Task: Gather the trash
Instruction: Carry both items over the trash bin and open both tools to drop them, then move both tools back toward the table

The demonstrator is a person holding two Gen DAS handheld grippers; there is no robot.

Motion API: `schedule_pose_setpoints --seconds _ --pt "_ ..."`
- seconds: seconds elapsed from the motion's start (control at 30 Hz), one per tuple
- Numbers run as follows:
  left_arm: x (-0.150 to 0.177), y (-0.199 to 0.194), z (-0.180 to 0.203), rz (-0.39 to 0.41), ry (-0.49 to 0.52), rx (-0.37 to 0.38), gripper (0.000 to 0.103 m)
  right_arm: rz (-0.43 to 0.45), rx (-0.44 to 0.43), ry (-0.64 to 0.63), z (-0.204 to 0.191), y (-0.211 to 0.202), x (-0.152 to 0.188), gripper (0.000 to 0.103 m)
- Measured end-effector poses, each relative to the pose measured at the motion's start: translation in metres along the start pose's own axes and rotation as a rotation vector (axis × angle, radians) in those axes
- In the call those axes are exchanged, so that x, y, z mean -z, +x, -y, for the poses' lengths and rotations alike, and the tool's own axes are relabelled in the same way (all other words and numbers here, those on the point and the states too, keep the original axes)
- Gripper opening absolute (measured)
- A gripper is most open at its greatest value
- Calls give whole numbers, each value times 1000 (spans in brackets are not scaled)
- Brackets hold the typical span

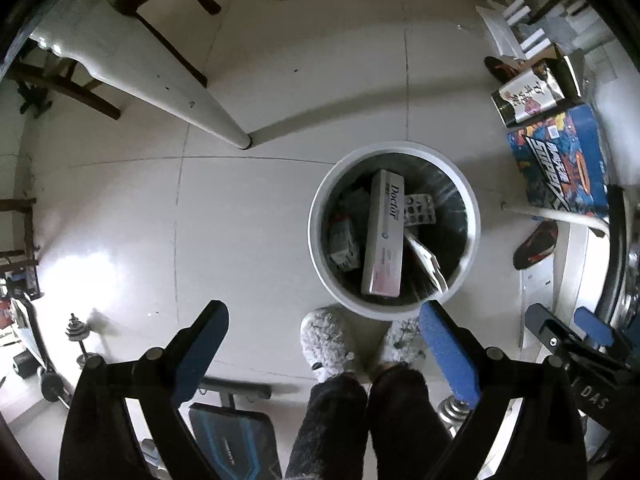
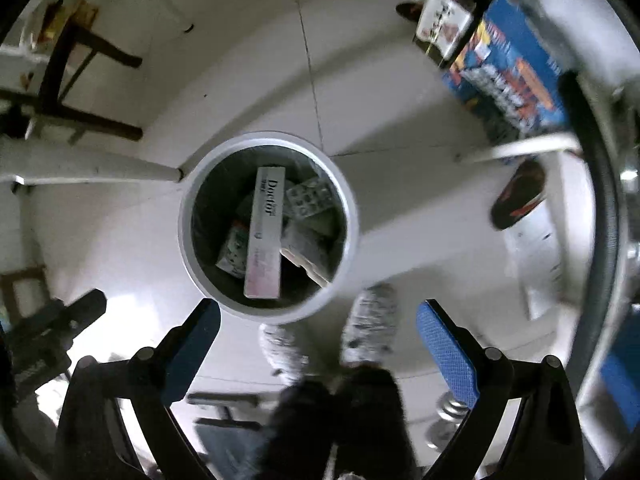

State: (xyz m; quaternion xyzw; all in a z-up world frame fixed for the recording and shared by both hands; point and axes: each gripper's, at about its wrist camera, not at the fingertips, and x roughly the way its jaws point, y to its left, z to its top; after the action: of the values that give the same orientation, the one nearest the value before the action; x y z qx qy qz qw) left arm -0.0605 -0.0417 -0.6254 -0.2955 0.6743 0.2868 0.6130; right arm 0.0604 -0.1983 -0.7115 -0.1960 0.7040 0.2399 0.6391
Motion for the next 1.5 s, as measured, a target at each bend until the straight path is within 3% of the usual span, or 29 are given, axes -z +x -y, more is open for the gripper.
schedule_pose_setpoints --seconds 0.23,0.6,0.83,1.0,1.13,1.23,1.37,1.5 --pt "18 -57 -1 31 5 4 98 21 53 -43 -10 -63 18 100" --pt "51 -169 -21 81 15 25 98 70 31 -78 -37 -189 52 100" --pt "60 -252 -34 176 37 18 98 105 -4 -64 -53 -279 70 100" --pt "45 -305 -38 261 15 -23 98 165 -67 -25 -59 -341 61 100" --pt "9 -343 -31 331 -17 -21 98 206 -126 23 -55 -379 30 100" --pt "-26 -366 -19 387 -30 -36 98 246 -141 34 -49 -407 -14 100" --pt "-90 -385 4 438 -63 -75 98 290 -132 10 -41 -437 -88 100" --pt "-169 -379 24 401 -127 -111 98 301 -95 -66 -35 -460 -188 100"
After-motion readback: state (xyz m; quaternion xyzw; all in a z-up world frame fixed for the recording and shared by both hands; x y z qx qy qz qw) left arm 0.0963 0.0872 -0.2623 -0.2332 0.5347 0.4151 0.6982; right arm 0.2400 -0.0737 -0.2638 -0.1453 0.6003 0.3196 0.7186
